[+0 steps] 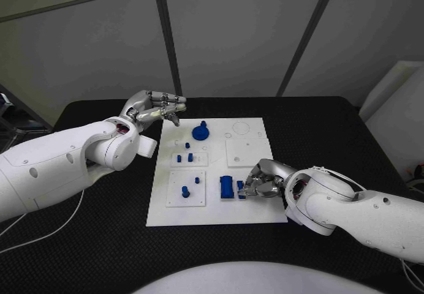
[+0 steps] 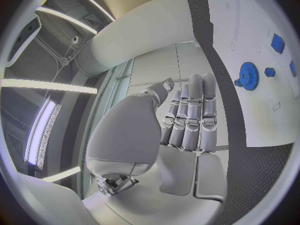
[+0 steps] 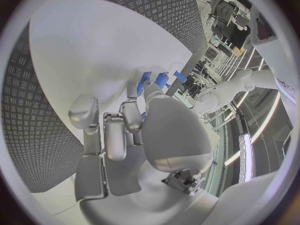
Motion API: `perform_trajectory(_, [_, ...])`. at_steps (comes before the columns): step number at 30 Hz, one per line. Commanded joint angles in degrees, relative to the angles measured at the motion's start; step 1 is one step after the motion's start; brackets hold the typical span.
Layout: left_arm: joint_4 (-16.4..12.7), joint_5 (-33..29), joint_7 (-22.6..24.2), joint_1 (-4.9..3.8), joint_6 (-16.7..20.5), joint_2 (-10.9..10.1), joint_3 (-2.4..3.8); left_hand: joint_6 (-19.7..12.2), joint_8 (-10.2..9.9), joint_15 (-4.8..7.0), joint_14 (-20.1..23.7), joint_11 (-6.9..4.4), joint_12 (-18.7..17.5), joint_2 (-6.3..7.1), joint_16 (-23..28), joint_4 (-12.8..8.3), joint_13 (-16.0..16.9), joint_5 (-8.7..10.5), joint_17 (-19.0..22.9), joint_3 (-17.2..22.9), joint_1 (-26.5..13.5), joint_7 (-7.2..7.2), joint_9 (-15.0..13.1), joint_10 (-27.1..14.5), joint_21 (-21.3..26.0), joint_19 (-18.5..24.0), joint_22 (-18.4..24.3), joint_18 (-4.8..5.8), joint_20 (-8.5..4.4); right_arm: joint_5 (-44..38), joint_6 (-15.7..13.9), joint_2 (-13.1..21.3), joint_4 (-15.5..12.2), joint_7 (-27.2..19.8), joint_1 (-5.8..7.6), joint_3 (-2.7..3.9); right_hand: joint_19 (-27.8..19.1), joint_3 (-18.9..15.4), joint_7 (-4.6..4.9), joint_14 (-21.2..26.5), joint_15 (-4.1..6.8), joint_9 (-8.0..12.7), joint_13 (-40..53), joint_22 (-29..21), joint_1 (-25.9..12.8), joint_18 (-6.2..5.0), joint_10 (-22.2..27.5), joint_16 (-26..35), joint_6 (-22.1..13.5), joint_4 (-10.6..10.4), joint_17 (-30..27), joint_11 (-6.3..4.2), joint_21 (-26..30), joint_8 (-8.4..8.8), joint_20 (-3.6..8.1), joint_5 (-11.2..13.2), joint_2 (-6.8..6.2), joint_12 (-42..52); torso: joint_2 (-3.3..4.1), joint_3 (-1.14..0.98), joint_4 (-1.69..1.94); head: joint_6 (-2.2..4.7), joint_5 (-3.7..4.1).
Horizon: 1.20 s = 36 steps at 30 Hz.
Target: Assemble the parts on the task board
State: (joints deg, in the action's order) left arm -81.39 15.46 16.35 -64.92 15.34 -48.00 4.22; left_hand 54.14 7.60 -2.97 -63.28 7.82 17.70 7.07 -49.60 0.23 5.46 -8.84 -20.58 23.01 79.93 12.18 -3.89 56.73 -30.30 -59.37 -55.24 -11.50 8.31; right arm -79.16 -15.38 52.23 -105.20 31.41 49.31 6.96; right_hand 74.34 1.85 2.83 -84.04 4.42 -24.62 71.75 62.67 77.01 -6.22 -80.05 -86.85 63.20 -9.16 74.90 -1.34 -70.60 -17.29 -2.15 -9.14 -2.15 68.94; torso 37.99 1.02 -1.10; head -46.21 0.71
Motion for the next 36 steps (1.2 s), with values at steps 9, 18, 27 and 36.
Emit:
perform_trajectory(9, [0.0,-0.1,0.2,-0.01,-0.4,-0.1,0.03,-0.2,0.4,-0.1,0.4,0.17,0.3,-0.66,0.2,0.0,-0.1,0.14,0.1,-0.3,0.0,0.01,0.0,-0.4,0.2,0.0,0.1,1.04,0.21,-1.3,-1.0,1.1,-0.9,-2.3,-0.01,-0.06,-0.3,-2.0,0.02,-4.8,0.27,-0.2,-0.1,-0.6,-1.7,0.21,-0.2,0.3,-0.1,-1.5,9.1,0.05,0.9,-0.23,0.29,-2.3,-0.5,0.0,-0.18,-0.11,-0.27,0.4,-0.36])
perform_trajectory(18, [0.8,-0.2,0.7,0.37,-0.2,0.3,0.03,-0.3,0.4,-0.18,0.4,0.22,0.5,-0.75,0.2,0.3,-0.1,0.17,0.2,-0.4,-0.4,0.04,0.0,-0.6,0.3,0.1,0.2,1.07,0.28,12.6,-4.0,3.8,0.3,-14.8,2.43,-0.02,-9.4,-6.4,2.42,-1.3,-1.36,0.5,-10.4,-15.4,-3.1,-2.55,7.6,9.8,-5.2,-4.1,-4.2,2.11,13.3,2.58,-1.11,-6.4,-1.72,-12.8,-1.71,0.21,-0.08,1.53,-0.11])
perform_trajectory(27, [2.7,-4.2,3.2,1.24,2.6,1.3,0.03,-0.5,0.7,-0.35,1.8,0.27,1.2,-0.72,1.7,0.7,-0.1,0.15,1.1,-0.8,-0.7,0.03,0.0,-0.9,1.6,1.0,1.2,1.06,0.49,38.8,-8.9,0.3,12.8,-39.5,4.8,0.0,-15.9,-6.1,4.71,7.6,-3.2,2.1,-29.6,-30.1,6.1,-4.25,19.1,43.6,-9.4,-2.4,-37.9,4.13,29.7,5.32,-3.1,-5.5,1.66,-34.3,-4.07,0.74,-0.59,3.81,-0.46])
perform_trajectory(36, [8.0,-12.0,5.6,2.54,3.7,4.1,0.04,-1.0,1.0,-2.97,8.6,0.81,-0.6,-0.83,19.9,2.3,-1.8,0.19,9.4,-0.5,-0.9,-0.47,0.1,-0.4,15.5,15.1,11.2,1.85,3.43,51.2,-8.9,-8.8,29.3,-51.4,5.15,0.48,-22.4,-0.1,7.24,14.7,-7.15,8.8,-53.4,-38.8,12.8,-3.76,18.9,68.0,-8.9,-3.2,-49.4,7.64,43.4,11.63,-6.92,-2.8,1.76,-55.1,-6.05,0.7,-1.29,6.71,-1.46])
